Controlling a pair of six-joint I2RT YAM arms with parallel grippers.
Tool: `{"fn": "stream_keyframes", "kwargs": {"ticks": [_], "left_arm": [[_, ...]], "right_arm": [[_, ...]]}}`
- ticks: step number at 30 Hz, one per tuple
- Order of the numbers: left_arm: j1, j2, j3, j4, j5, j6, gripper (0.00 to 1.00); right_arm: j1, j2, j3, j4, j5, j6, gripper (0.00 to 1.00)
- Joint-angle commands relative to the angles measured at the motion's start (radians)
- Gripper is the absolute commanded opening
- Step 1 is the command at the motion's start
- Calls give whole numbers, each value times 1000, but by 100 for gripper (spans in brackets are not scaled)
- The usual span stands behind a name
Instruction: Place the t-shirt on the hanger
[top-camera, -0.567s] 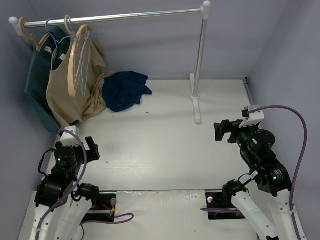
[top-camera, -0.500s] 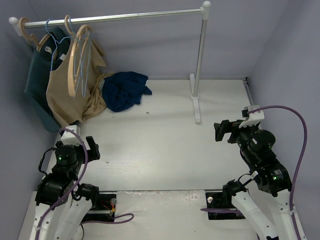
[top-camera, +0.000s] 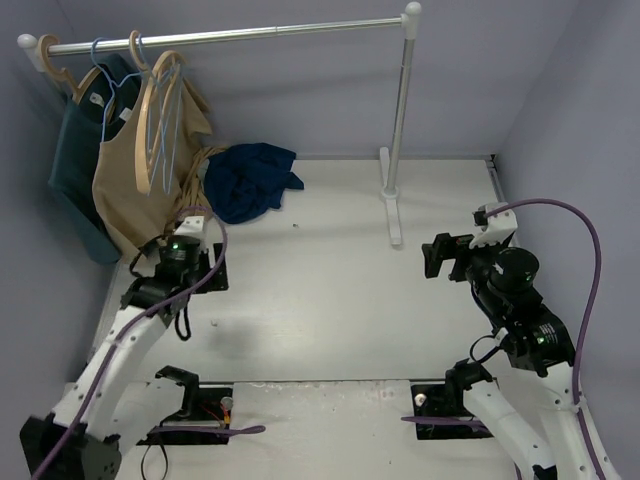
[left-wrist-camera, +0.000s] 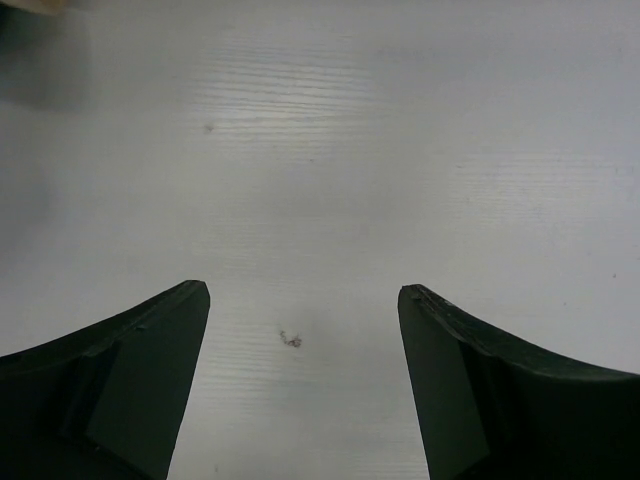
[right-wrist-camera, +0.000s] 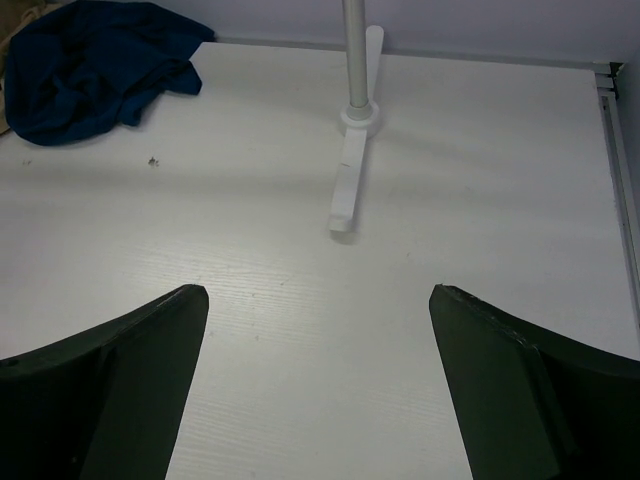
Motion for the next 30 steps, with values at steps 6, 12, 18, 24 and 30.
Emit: {"fn": "stream_keyframes", "kwargs": {"ticks": [6, 12, 18, 24, 30], "left_arm": [[-153, 395, 165, 284, -198, -46, 77], [-110, 834, 485, 349, -232, -9, 77], [-9, 1132, 848, 323, -215, -41, 77], [53, 1388, 1108, 266, -209, -69, 75], [59, 1425, 1102, 326, -71, -72, 20]], "right_arm": [[8, 29, 35, 49, -23, 6, 100], [6, 49, 64, 19, -34, 18, 100], [6, 36, 66, 13, -43, 55, 100], [6, 39, 66, 5, -65, 88, 100], [8, 59, 78, 9, -69, 82, 100]]}}
